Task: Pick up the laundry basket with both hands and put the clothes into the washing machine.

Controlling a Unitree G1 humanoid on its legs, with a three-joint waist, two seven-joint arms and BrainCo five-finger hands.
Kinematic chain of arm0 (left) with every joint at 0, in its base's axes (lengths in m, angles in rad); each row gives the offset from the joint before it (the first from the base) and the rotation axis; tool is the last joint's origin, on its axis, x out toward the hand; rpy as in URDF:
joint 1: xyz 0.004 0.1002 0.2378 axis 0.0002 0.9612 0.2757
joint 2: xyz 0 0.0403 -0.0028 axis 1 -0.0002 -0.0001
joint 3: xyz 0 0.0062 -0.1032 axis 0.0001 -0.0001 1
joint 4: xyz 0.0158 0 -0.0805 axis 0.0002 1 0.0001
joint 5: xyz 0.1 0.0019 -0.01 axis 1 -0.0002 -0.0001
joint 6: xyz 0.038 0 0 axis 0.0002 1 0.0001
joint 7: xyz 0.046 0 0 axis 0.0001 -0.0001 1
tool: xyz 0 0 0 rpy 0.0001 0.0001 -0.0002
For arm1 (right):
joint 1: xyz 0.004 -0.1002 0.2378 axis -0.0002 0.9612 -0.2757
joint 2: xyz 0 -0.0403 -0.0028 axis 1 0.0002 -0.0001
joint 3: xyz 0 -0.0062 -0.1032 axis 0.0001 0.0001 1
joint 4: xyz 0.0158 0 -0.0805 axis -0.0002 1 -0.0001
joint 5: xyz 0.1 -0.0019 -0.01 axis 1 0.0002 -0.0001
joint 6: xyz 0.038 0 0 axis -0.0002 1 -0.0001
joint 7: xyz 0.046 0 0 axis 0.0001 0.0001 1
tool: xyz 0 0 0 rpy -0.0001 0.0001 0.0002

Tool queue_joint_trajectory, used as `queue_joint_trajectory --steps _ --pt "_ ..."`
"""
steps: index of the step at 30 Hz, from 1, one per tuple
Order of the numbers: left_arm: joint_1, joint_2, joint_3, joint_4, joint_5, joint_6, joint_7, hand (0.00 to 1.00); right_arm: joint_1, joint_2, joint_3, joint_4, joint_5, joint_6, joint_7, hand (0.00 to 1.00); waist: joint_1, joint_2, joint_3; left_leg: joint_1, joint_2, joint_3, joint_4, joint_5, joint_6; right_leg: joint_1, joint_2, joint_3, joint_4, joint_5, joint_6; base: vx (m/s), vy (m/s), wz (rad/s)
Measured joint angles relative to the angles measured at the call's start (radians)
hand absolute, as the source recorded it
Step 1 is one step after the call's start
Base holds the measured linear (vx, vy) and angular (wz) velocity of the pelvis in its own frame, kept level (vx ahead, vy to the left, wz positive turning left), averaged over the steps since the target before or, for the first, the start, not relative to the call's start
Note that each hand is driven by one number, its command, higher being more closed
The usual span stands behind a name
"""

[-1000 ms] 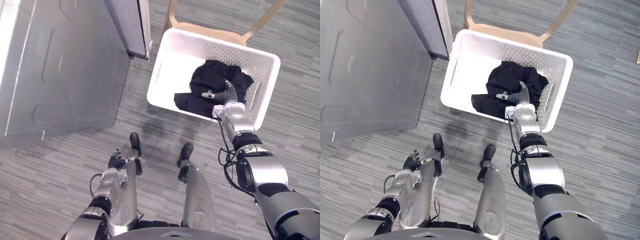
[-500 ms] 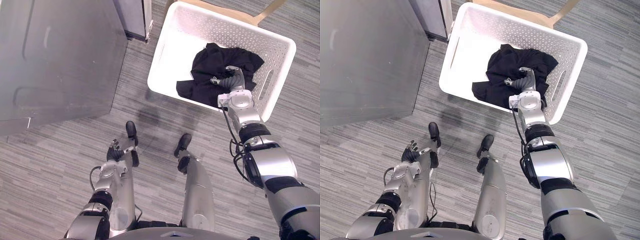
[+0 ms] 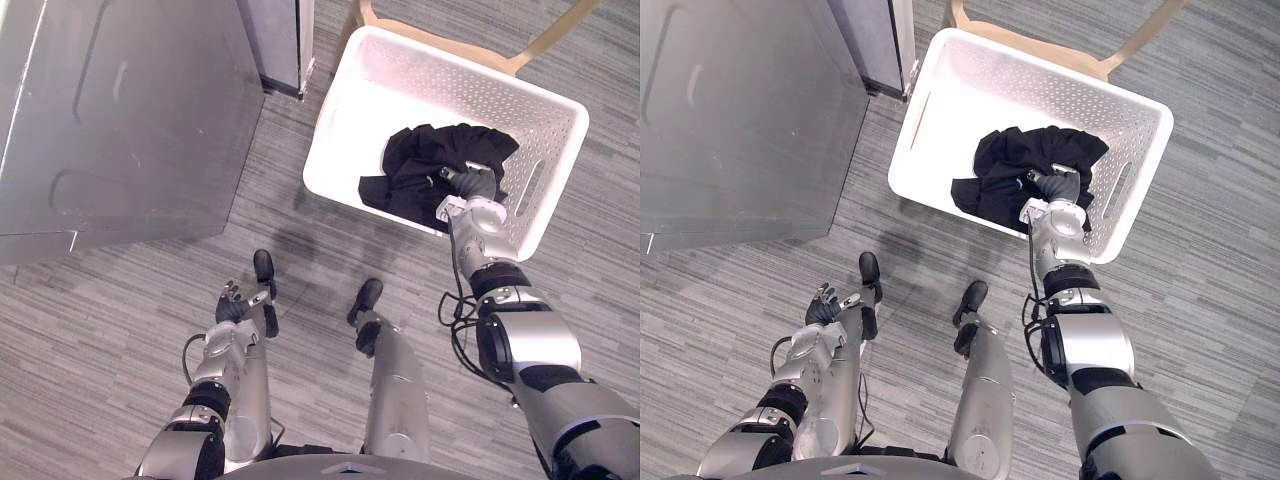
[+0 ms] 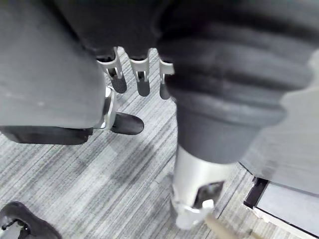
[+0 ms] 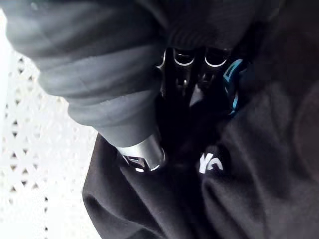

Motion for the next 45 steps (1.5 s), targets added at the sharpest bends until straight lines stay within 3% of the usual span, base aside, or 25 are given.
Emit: queue_joint_trajectory --steps 2,6,12,15,24,29,31,33,34,35,38,42,45 --pt "0.008 -0.009 0.022 -0.006 -0.049 -0.007 0.013 0.00 0.087 0.067 -0.082 -0.117 0.115 -0.013 -0.020 1.00 0.001 0.000 0.000 0.019 0.001 -0.002 0.010 -0.006 0.003 0.021 -0.002 -0.001 0.007 -0.008 0.001 0.00 -0.034 0.02" --pt "0.062 -0.011 0.058 -0.031 -0.145 -0.016 0.022 0.00 0.245 0.196 -0.150 -0.371 0.186 -0.042 -0.059 1.00 -0.004 0.000 0.000 0.084 0.001 0.001 0.011 -0.020 -0.001 0.086 -0.003 -0.001 0.010 -0.025 0.002 0.02 -0.048 -0.01" --pt "0.147 0.008 0.087 -0.037 -0.154 -0.010 0.014 0.00 0.386 0.288 -0.158 -0.676 0.284 -0.128 -0.065 1.00 -0.009 -0.006 -0.004 0.224 -0.008 0.011 -0.036 -0.025 -0.011 0.201 -0.009 0.000 0.009 -0.057 0.016 0.05 -0.068 0.00" --pt "0.186 0.020 0.101 -0.023 -0.162 -0.002 0.005 0.00 0.440 0.325 -0.157 -0.767 0.290 -0.148 -0.064 1.00 -0.020 -0.011 -0.009 0.314 -0.024 0.011 -0.084 -0.015 -0.018 0.273 -0.021 -0.006 0.008 -0.073 0.023 0.08 -0.058 0.07" --pt "0.280 0.038 0.254 0.124 -0.199 0.035 -0.020 0.00 0.570 0.371 -0.195 -0.806 0.288 -0.169 -0.062 1.00 -0.024 -0.046 -0.198 0.523 -0.064 -0.022 -0.259 0.016 -0.033 0.495 -0.014 -0.075 -0.116 -0.082 0.052 0.14 -0.019 0.16" --pt "0.353 0.039 0.464 0.185 -0.260 0.061 -0.028 0.00 0.567 0.373 -0.221 -0.826 0.288 -0.172 -0.061 1.00 -0.010 -0.064 -0.287 0.627 -0.073 -0.055 -0.332 0.025 -0.037 0.653 0.019 -0.117 -0.259 -0.047 0.075 0.14 -0.014 0.19" --pt "0.362 0.041 0.557 0.179 -0.310 0.063 0.001 0.00 0.558 0.373 -0.224 -0.867 0.286 -0.173 -0.061 1.00 0.004 -0.067 -0.312 0.658 -0.076 -0.062 -0.349 0.025 -0.038 0.697 0.032 -0.125 -0.304 -0.034 0.076 0.06 -0.021 0.10" --pt "0.384 0.042 0.680 0.078 -0.365 0.062 0.041 0.00 0.507 0.362 -0.228 -0.882 0.281 -0.177 -0.061 1.00 0.011 -0.067 -0.348 0.682 -0.079 -0.075 -0.358 0.026 -0.039 0.738 0.041 -0.141 -0.340 -0.026 0.079 0.02 -0.019 0.14" --pt "0.386 0.040 0.689 0.067 -0.367 0.062 0.041 0.00 0.504 0.362 -0.228 -0.882 0.281 -0.177 -0.061 1.00 0.011 -0.068 -0.351 0.682 -0.080 -0.075 -0.358 0.026 -0.039 0.739 0.042 -0.141 -0.342 -0.025 0.079 0.00 0.000 0.00" --pt "0.393 0.038 0.756 -0.041 -0.376 0.058 0.052 0.00 0.473 0.361 -0.233 -0.882 0.280 -0.179 -0.061 1.00 0.019 -0.066 -0.363 0.696 -0.080 -0.076 -0.360 0.026 -0.039 0.757 0.047 -0.142 -0.356 -0.020 0.078 0.00 0.000 0.00" --pt "0.389 0.045 0.837 -0.343 -0.373 -0.002 0.106 0.00 0.409 0.350 -0.232 -0.882 0.279 -0.193 -0.060 1.00 0.034 -0.062 -0.376 0.724 -0.080 -0.076 -0.360 0.026 -0.039 0.789 0.050 -0.141 -0.371 -0.017 0.077 -0.03 -0.004 -0.02" --pt "0.357 0.094 0.841 -0.694 -0.281 -0.086 0.195 0.00 0.338 0.311 -0.204 -0.882 0.276 -0.193 -0.060 1.00 0.037 -0.051 -0.385 0.770 -0.085 -0.071 -0.359 0.025 -0.037 0.836 0.052 -0.135 -0.384 -0.004 0.075 -0.06 0.005 -0.06" --pt "0.334 0.113 0.792 -0.891 -0.162 -0.107 0.245 0.00 0.283 0.274 -0.145 -0.882 0.272 -0.194 -0.059 1.00 0.034 -0.029 -0.401 0.781 -0.087 -0.056 -0.359 0.018 -0.035 0.841 0.052 -0.116 -0.399 0.004 0.064 -0.11 0.032 -0.17"
